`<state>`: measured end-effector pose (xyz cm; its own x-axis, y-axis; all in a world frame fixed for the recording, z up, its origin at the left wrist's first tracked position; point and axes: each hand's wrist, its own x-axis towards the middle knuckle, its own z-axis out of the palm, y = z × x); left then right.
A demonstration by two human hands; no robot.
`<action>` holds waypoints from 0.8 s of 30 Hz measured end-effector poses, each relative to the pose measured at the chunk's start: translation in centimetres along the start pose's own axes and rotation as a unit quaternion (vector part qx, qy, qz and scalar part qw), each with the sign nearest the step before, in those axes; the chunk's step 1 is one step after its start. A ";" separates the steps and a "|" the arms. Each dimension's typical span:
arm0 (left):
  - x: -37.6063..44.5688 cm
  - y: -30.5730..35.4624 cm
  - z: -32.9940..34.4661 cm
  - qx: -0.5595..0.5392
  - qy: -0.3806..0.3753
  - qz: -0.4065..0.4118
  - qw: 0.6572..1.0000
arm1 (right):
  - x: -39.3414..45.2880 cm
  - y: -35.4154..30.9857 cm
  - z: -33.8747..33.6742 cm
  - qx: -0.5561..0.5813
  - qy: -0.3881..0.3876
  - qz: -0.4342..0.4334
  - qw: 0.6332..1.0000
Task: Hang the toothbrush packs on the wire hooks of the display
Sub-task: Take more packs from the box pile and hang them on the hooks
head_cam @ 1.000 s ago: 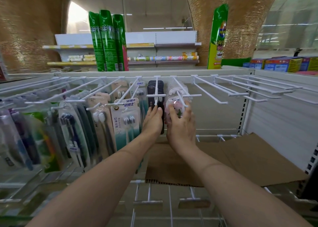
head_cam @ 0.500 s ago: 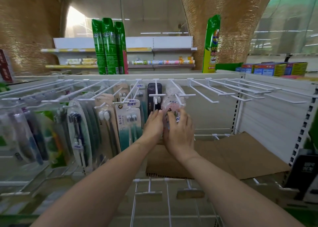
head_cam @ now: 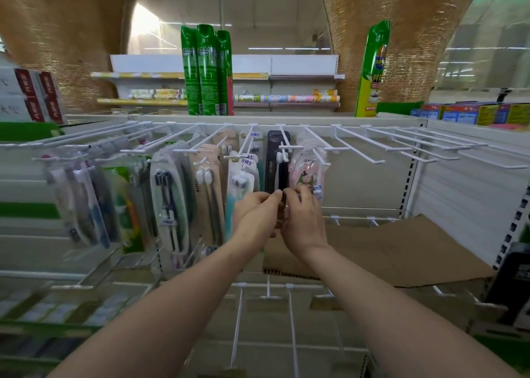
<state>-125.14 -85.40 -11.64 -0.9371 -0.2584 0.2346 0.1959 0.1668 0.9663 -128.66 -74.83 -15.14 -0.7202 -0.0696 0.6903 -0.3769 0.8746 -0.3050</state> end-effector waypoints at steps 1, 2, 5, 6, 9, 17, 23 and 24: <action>-0.2 -0.1 -0.4 -0.007 0.007 0.020 1.000 | 0.2 -0.2 -0.1 0.003 -0.012 -0.004 1.000; -0.7 -0.1 -0.8 -0.021 0.011 0.040 0.999 | 0.4 -0.4 -0.3 0.006 -0.027 -0.009 1.000; -1.6 -0.4 -1.5 -0.034 0.012 0.102 0.994 | 1.9 -1.4 -0.8 0.042 -0.071 -0.008 0.997; -1.4 -0.7 -1.6 -0.025 0.024 0.119 0.992 | 2.6 -1.8 -0.9 0.061 -0.083 0.008 0.995; -0.5 -1.7 -2.2 -0.006 0.074 0.143 0.987 | 4.8 -2.7 -1.1 0.108 -0.110 0.053 0.987; 2.2 -3.1 -2.4 0.150 0.131 0.223 0.954 | 9.3 -2.7 1.2 0.041 -0.179 0.086 0.979; 3.4 -4.5 -2.0 0.172 0.164 0.280 0.930 | 10.3 -2.5 2.4 0.015 -0.158 0.106 0.982; 3.6 -4.7 -2.1 0.173 0.164 0.287 0.928 | 10.4 -2.4 2.5 0.013 -0.151 0.105 0.983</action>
<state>-128.86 -89.07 -15.10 -0.5573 -0.2985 0.7748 0.4788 0.6468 0.5936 -136.69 -78.90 -8.92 -0.9225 -0.0317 0.3848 -0.2136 0.8722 -0.4401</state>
